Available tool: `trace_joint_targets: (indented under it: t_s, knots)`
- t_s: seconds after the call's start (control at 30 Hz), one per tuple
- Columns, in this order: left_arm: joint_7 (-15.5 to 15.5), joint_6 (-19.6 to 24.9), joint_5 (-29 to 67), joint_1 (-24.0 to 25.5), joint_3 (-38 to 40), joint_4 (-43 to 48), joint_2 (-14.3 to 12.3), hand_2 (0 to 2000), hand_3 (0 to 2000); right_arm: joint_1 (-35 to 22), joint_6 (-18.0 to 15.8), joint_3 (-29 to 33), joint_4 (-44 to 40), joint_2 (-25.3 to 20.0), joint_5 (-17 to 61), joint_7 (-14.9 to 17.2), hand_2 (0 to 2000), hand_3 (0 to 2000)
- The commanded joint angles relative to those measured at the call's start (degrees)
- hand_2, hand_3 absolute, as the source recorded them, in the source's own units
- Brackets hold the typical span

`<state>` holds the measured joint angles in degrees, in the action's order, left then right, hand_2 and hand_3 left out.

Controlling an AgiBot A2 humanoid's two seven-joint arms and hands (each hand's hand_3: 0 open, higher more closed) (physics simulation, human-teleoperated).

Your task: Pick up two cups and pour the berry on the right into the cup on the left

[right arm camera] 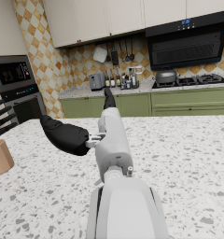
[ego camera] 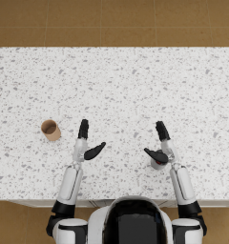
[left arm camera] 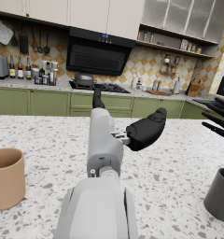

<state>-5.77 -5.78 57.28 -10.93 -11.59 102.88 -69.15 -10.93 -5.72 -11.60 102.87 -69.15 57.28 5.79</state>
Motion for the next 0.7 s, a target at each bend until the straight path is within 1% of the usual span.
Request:
trace_joint_targets:
  t_s: [0.03,0.4,0.43,0.47,0.53,0.6,0.7]
  knots:
    - [0.0,0.0,0.0,0.0,0.0,0.0,0.0,0,0,0.0,0.0,0.0,0.0,0.0,0.0,0.0,0,0]
    - [0.0,0.0,0.0,0.0,0.0,0.0,0.0,0,0,0.0,0.0,0.0,0.0,0.0,0.0,0.0,0,0]
    - [0.0,0.0,0.0,-0.1,-1.72,-0.93,-0.06,0,0,-0.1,0.0,-1.72,-0.93,-0.06,0.0,0.0,0,0]
    - [1.63,1.63,0.0,-0.21,-0.08,-0.24,-0.27,0,0,0.98,1.62,-1.0,1.59,0.39,0.0,-1.64,0,0]
    - [3.64,3.65,0.0,1.34,3.66,1.36,0.04,0,0,2.78,3.61,1.82,4.31,0.87,0.0,-3.65,0,0]
    - [4.67,4.68,0.0,2.48,7.39,1.48,0.01,0,0,5.52,4.63,4.53,6.28,1.62,0.0,-4.69,0,0]
    - [5.36,5.38,5.35,4.32,12.55,1.18,-0.22,0,0,9.26,5.32,6.73,9.43,2.49,5.35,-5.38,0,0]
